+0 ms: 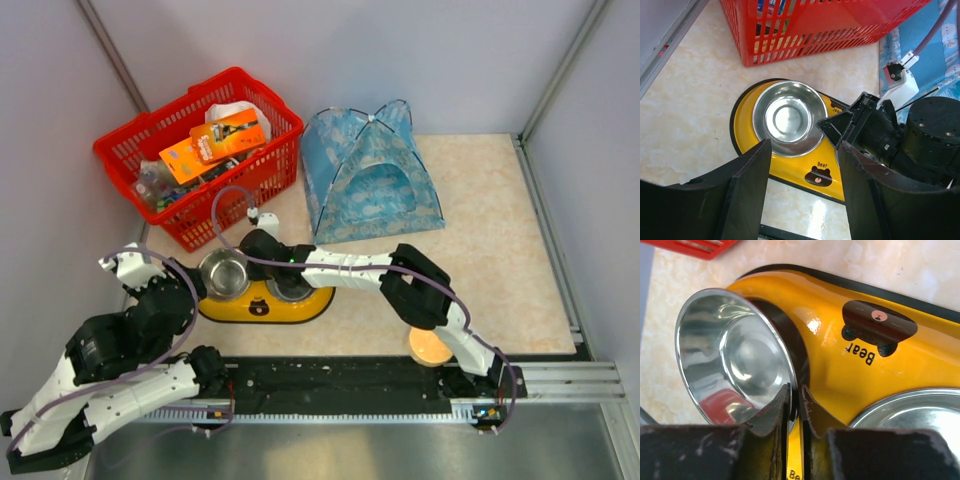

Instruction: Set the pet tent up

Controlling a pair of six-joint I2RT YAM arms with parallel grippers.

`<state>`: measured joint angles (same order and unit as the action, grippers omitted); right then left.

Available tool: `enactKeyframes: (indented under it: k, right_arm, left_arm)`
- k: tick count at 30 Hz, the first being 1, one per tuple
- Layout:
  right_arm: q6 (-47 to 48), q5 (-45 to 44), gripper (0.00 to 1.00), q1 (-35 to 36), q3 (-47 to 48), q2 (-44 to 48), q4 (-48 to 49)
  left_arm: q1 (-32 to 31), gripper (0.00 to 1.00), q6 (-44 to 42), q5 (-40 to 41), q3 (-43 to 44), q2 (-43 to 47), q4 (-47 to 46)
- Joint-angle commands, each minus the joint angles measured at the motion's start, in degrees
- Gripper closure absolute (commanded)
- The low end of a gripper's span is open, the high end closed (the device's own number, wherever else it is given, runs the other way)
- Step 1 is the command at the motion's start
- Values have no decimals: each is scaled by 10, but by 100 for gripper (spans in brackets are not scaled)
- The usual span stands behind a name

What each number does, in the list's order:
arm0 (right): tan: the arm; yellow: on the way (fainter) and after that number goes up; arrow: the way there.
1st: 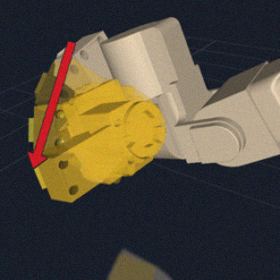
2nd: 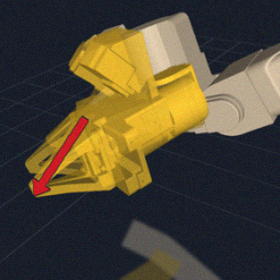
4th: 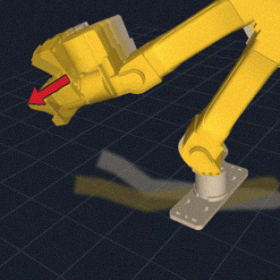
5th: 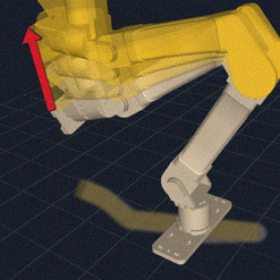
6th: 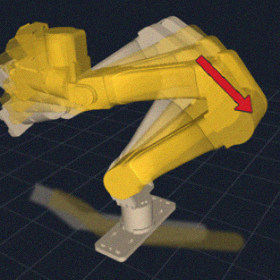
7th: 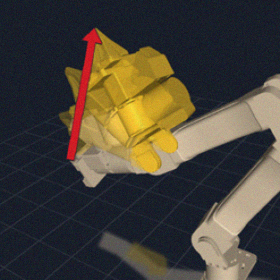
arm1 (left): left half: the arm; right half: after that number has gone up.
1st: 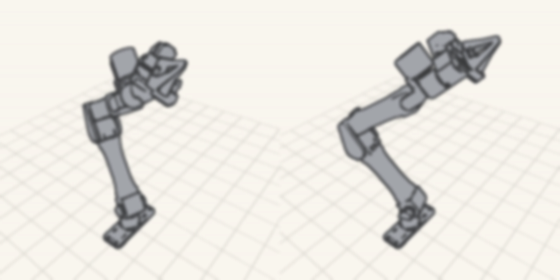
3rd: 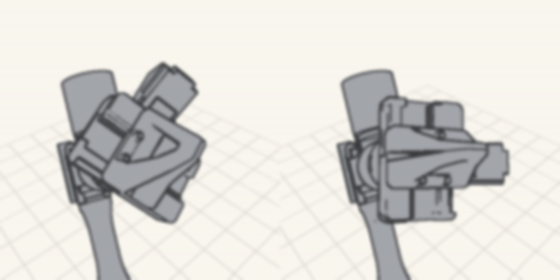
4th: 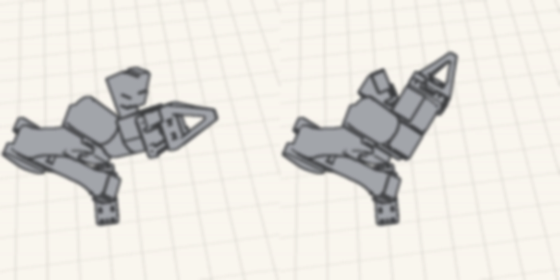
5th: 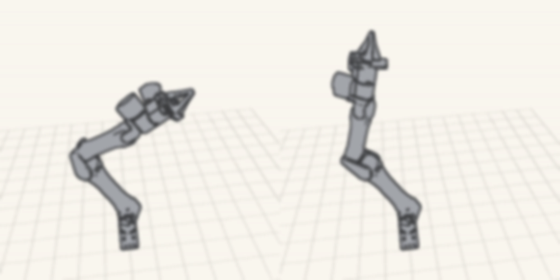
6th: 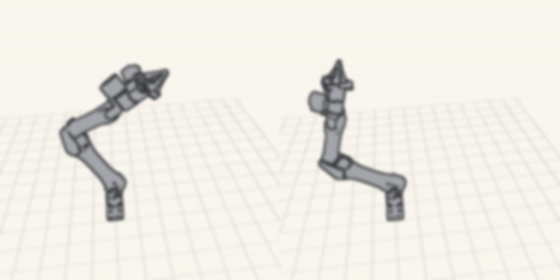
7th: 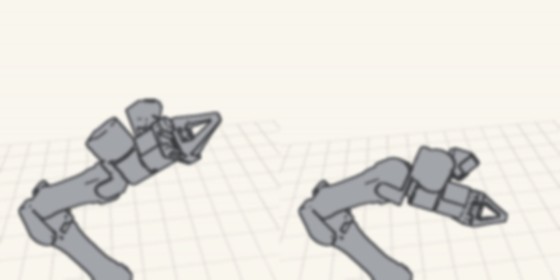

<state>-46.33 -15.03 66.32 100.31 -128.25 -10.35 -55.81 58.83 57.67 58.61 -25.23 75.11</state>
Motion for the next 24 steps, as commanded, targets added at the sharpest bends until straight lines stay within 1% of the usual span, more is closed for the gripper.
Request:
enactKeyframes:
  k: [1, 2, 3, 5, 7, 9, 12, 16, 19, 20, 21, 22, 23, 24]
  right_arm:
    - [5, -13, 82, 6, 37, -12, -10]
    - [6, -11, 77, 6, 40, -15, -13]
    - [8, -10, 75, 6, 42, -14, -17]
    - [11, -11, 61, 6, 39, -6, -20]
    - [16, -18, 51, 7, 24, 11, -20]
    - [22, -30, 43, 6, 9, 34, -20]
    - [31, -41, 36, 6, -20, 72, -17]
    - [41, -58, 30, 6, -73, 134, -15]
    - [54, -83, 25, 6, -145, 199, -16]
    - [59, -92, 17, 6, -174, 229, -20]
    - [62, -103, 11, 6, -202, 261, -25]
    - [70, -111, 1, 6, -234, 292, -30]
    - [76, -120, 1, 6, -259, 328, -45]
    - [78, -136, 1, 6, -287, 358, -64]
  left_arm:
    - [1, 39, 9, 0, -2, 6, 6]
    - [2, 39, 9, -3, -4, 8, 4]
    - [2, 39, 4, -6, -5, 9, -1]
    - [1, 38, -8, -19, -8, 11, -10]
    - [1, 36, -28, -36, -11, 16, -24]
    - [1, 35, -50, -54, -17, 24, -42]
    - [1, 34, -67, -71, -23, 34, -60]
    - [1, 33, -96, -98, -29, 42, -87]
    - [1, 30, -111, -122, -32, 41, -102]
    - [1, 28, -118, -128, -34, 43, -110]
    - [1, 27, -126, -135, -36, 43, -116]
    - [1, 25, -132, -142, -39, 42, -120]
    - [2, 24, -137, -148, -41, 43, -126]
    - [1, 19, -143, -153, -43, 42, -131]
